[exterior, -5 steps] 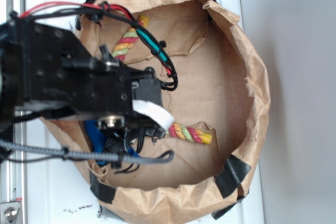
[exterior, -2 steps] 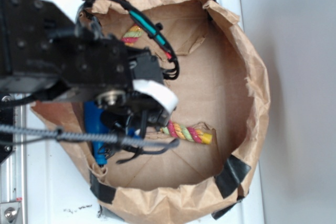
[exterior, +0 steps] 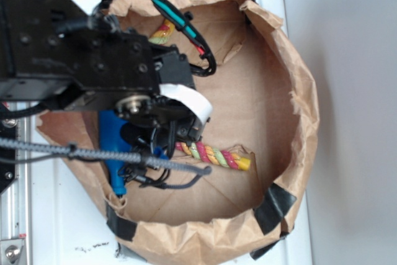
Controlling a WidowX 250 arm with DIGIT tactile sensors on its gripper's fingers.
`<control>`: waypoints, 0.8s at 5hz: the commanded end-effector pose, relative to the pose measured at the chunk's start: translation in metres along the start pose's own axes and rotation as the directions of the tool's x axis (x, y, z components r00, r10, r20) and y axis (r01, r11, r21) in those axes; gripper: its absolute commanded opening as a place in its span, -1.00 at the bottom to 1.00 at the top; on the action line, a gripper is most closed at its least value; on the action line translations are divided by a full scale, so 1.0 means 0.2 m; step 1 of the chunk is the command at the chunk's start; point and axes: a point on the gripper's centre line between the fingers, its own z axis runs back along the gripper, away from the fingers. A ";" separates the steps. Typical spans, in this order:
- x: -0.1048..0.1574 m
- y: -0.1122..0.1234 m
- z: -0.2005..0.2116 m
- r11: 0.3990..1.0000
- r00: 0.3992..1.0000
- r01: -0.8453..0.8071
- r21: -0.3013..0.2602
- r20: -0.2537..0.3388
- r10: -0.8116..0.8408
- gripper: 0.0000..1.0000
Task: Grab the multicolored rope.
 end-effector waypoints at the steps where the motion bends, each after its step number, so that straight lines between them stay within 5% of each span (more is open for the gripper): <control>1: 0.05 0.04 0.06 1.000 0.999 -0.003 0.030 0.043 0.002 1.00; 2: 0.05 0.14 -0.10 0.999 0.999 -0.011 0.042 0.038 0.009 1.00; 4: 0.03 0.10 -0.20 0.997 0.995 0.006 0.072 0.097 -0.013 1.00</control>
